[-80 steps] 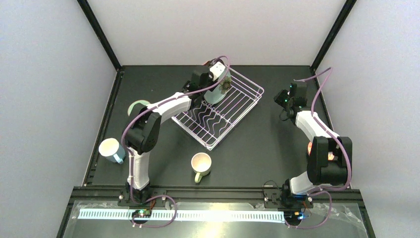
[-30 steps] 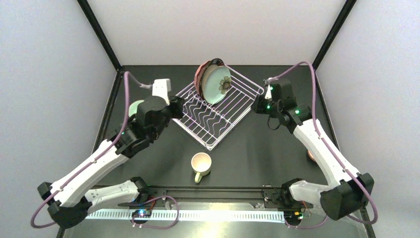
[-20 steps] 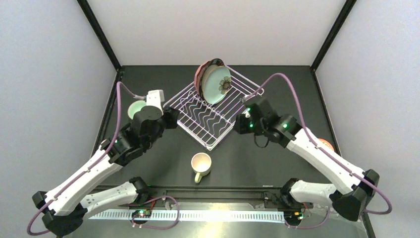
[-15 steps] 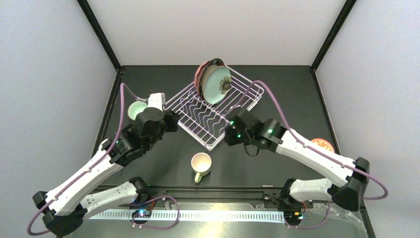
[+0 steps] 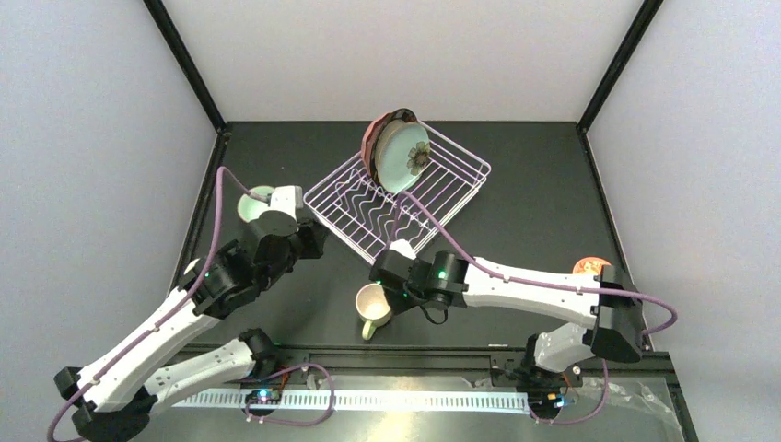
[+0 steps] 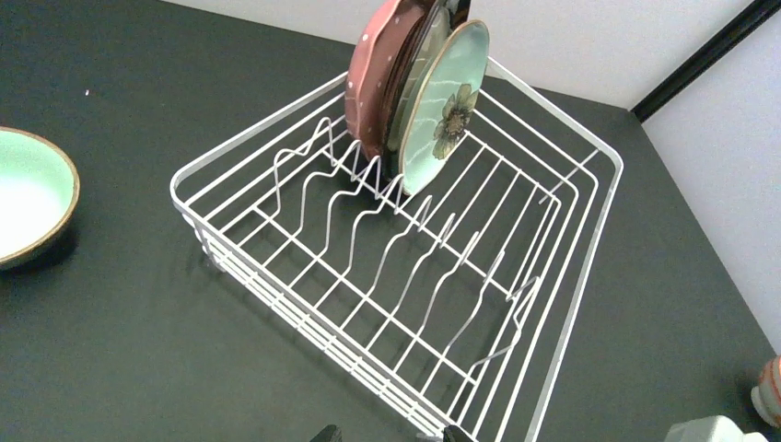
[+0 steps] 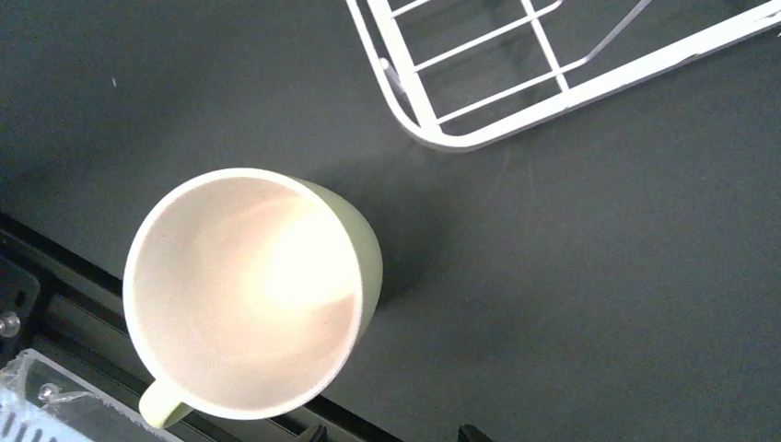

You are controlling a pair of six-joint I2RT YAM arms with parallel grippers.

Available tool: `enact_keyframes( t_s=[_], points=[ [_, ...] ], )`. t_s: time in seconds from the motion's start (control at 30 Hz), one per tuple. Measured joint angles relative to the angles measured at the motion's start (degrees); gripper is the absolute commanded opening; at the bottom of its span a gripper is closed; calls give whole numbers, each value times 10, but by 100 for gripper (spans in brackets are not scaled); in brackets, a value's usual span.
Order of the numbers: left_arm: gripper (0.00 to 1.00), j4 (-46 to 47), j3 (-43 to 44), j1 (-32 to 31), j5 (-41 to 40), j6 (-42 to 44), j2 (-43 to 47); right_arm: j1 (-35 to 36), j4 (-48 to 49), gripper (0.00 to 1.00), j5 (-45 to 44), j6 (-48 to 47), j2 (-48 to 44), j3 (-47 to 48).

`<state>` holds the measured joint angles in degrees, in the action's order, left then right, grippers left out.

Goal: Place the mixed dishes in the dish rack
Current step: Grab the cup at the center of the board.

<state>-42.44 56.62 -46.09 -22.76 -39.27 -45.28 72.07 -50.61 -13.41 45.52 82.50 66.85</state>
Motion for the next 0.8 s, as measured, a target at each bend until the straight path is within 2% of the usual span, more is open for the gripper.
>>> enact_keyframes(
  t_s=[0.4,0.8],
  points=[
    [61,-38,-28,0,16,-19,43,10,18,81,-7,9,56,38],
    [61,-50,-35,0,30,-23,56,10,35,80,-19,20,85,31]
  ],
)
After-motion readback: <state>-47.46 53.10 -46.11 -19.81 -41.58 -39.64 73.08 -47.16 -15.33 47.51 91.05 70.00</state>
